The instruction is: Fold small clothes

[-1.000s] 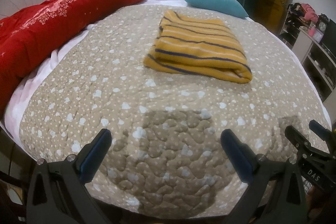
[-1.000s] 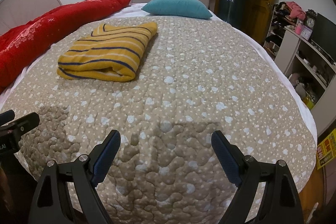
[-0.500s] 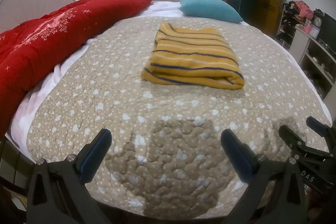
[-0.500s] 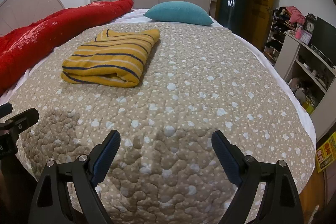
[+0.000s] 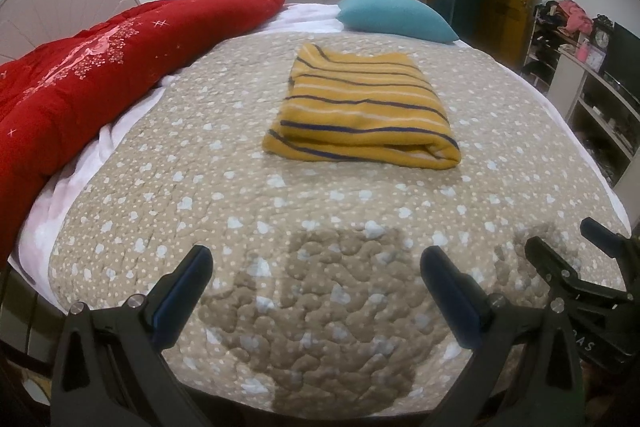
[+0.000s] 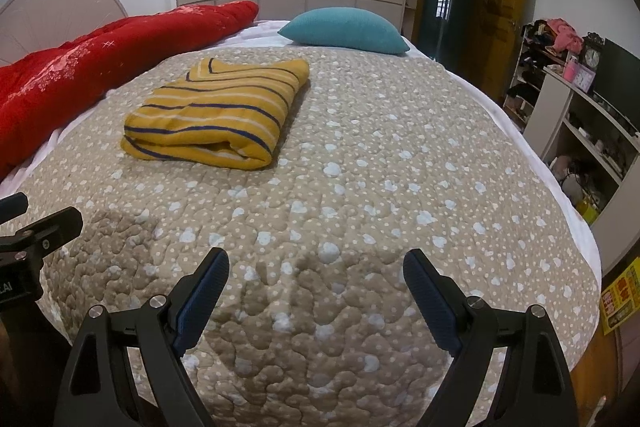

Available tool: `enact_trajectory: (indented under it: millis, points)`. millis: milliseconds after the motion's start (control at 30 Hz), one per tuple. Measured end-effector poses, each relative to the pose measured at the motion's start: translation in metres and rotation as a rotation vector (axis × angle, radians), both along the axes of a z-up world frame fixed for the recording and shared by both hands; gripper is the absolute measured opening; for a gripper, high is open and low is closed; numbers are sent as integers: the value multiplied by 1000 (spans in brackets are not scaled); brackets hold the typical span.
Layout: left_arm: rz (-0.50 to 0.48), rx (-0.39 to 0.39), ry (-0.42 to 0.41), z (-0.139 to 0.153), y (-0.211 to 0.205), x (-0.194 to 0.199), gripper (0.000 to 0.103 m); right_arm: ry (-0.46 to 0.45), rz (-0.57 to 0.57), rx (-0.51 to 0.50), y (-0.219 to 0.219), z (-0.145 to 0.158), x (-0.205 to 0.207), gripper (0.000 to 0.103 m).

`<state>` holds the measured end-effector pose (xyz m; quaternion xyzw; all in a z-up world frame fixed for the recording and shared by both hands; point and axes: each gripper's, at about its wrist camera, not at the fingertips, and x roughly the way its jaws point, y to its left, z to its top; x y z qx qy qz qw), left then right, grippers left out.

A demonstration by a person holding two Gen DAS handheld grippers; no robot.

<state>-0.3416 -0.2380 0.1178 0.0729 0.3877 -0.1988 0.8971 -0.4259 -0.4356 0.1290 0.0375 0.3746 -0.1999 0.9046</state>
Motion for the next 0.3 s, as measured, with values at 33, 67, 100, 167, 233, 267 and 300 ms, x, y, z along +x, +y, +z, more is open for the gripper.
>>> enact_trajectory:
  millis: [33, 67, 100, 167, 233, 267, 300]
  points:
    - [-1, 0, 1, 0, 0, 0, 103, 0, 0, 0, 0, 0, 0, 92]
    - [-1, 1, 2, 0, 0, 0, 103, 1, 1, 1, 0, 0, 0, 92]
    - [-2, 0, 2, -1, 0, 0, 103, 1, 0, 1, 1, 0, 0, 92]
    - [-3, -2, 6, -2, 0, 0, 103, 1, 2, 0, 2, -1, 0, 92]
    - [-5, -2, 12, -3, 0, 1, 103, 3, 4, -1, 2, -1, 0, 92]
    - [-4, 1, 12, -4, 0, 2, 103, 5, 4, -1, 3, -2, 0, 92]
    - [-3, 2, 14, -5, 0, 2, 103, 6, 5, -1, 3, -2, 1, 92]
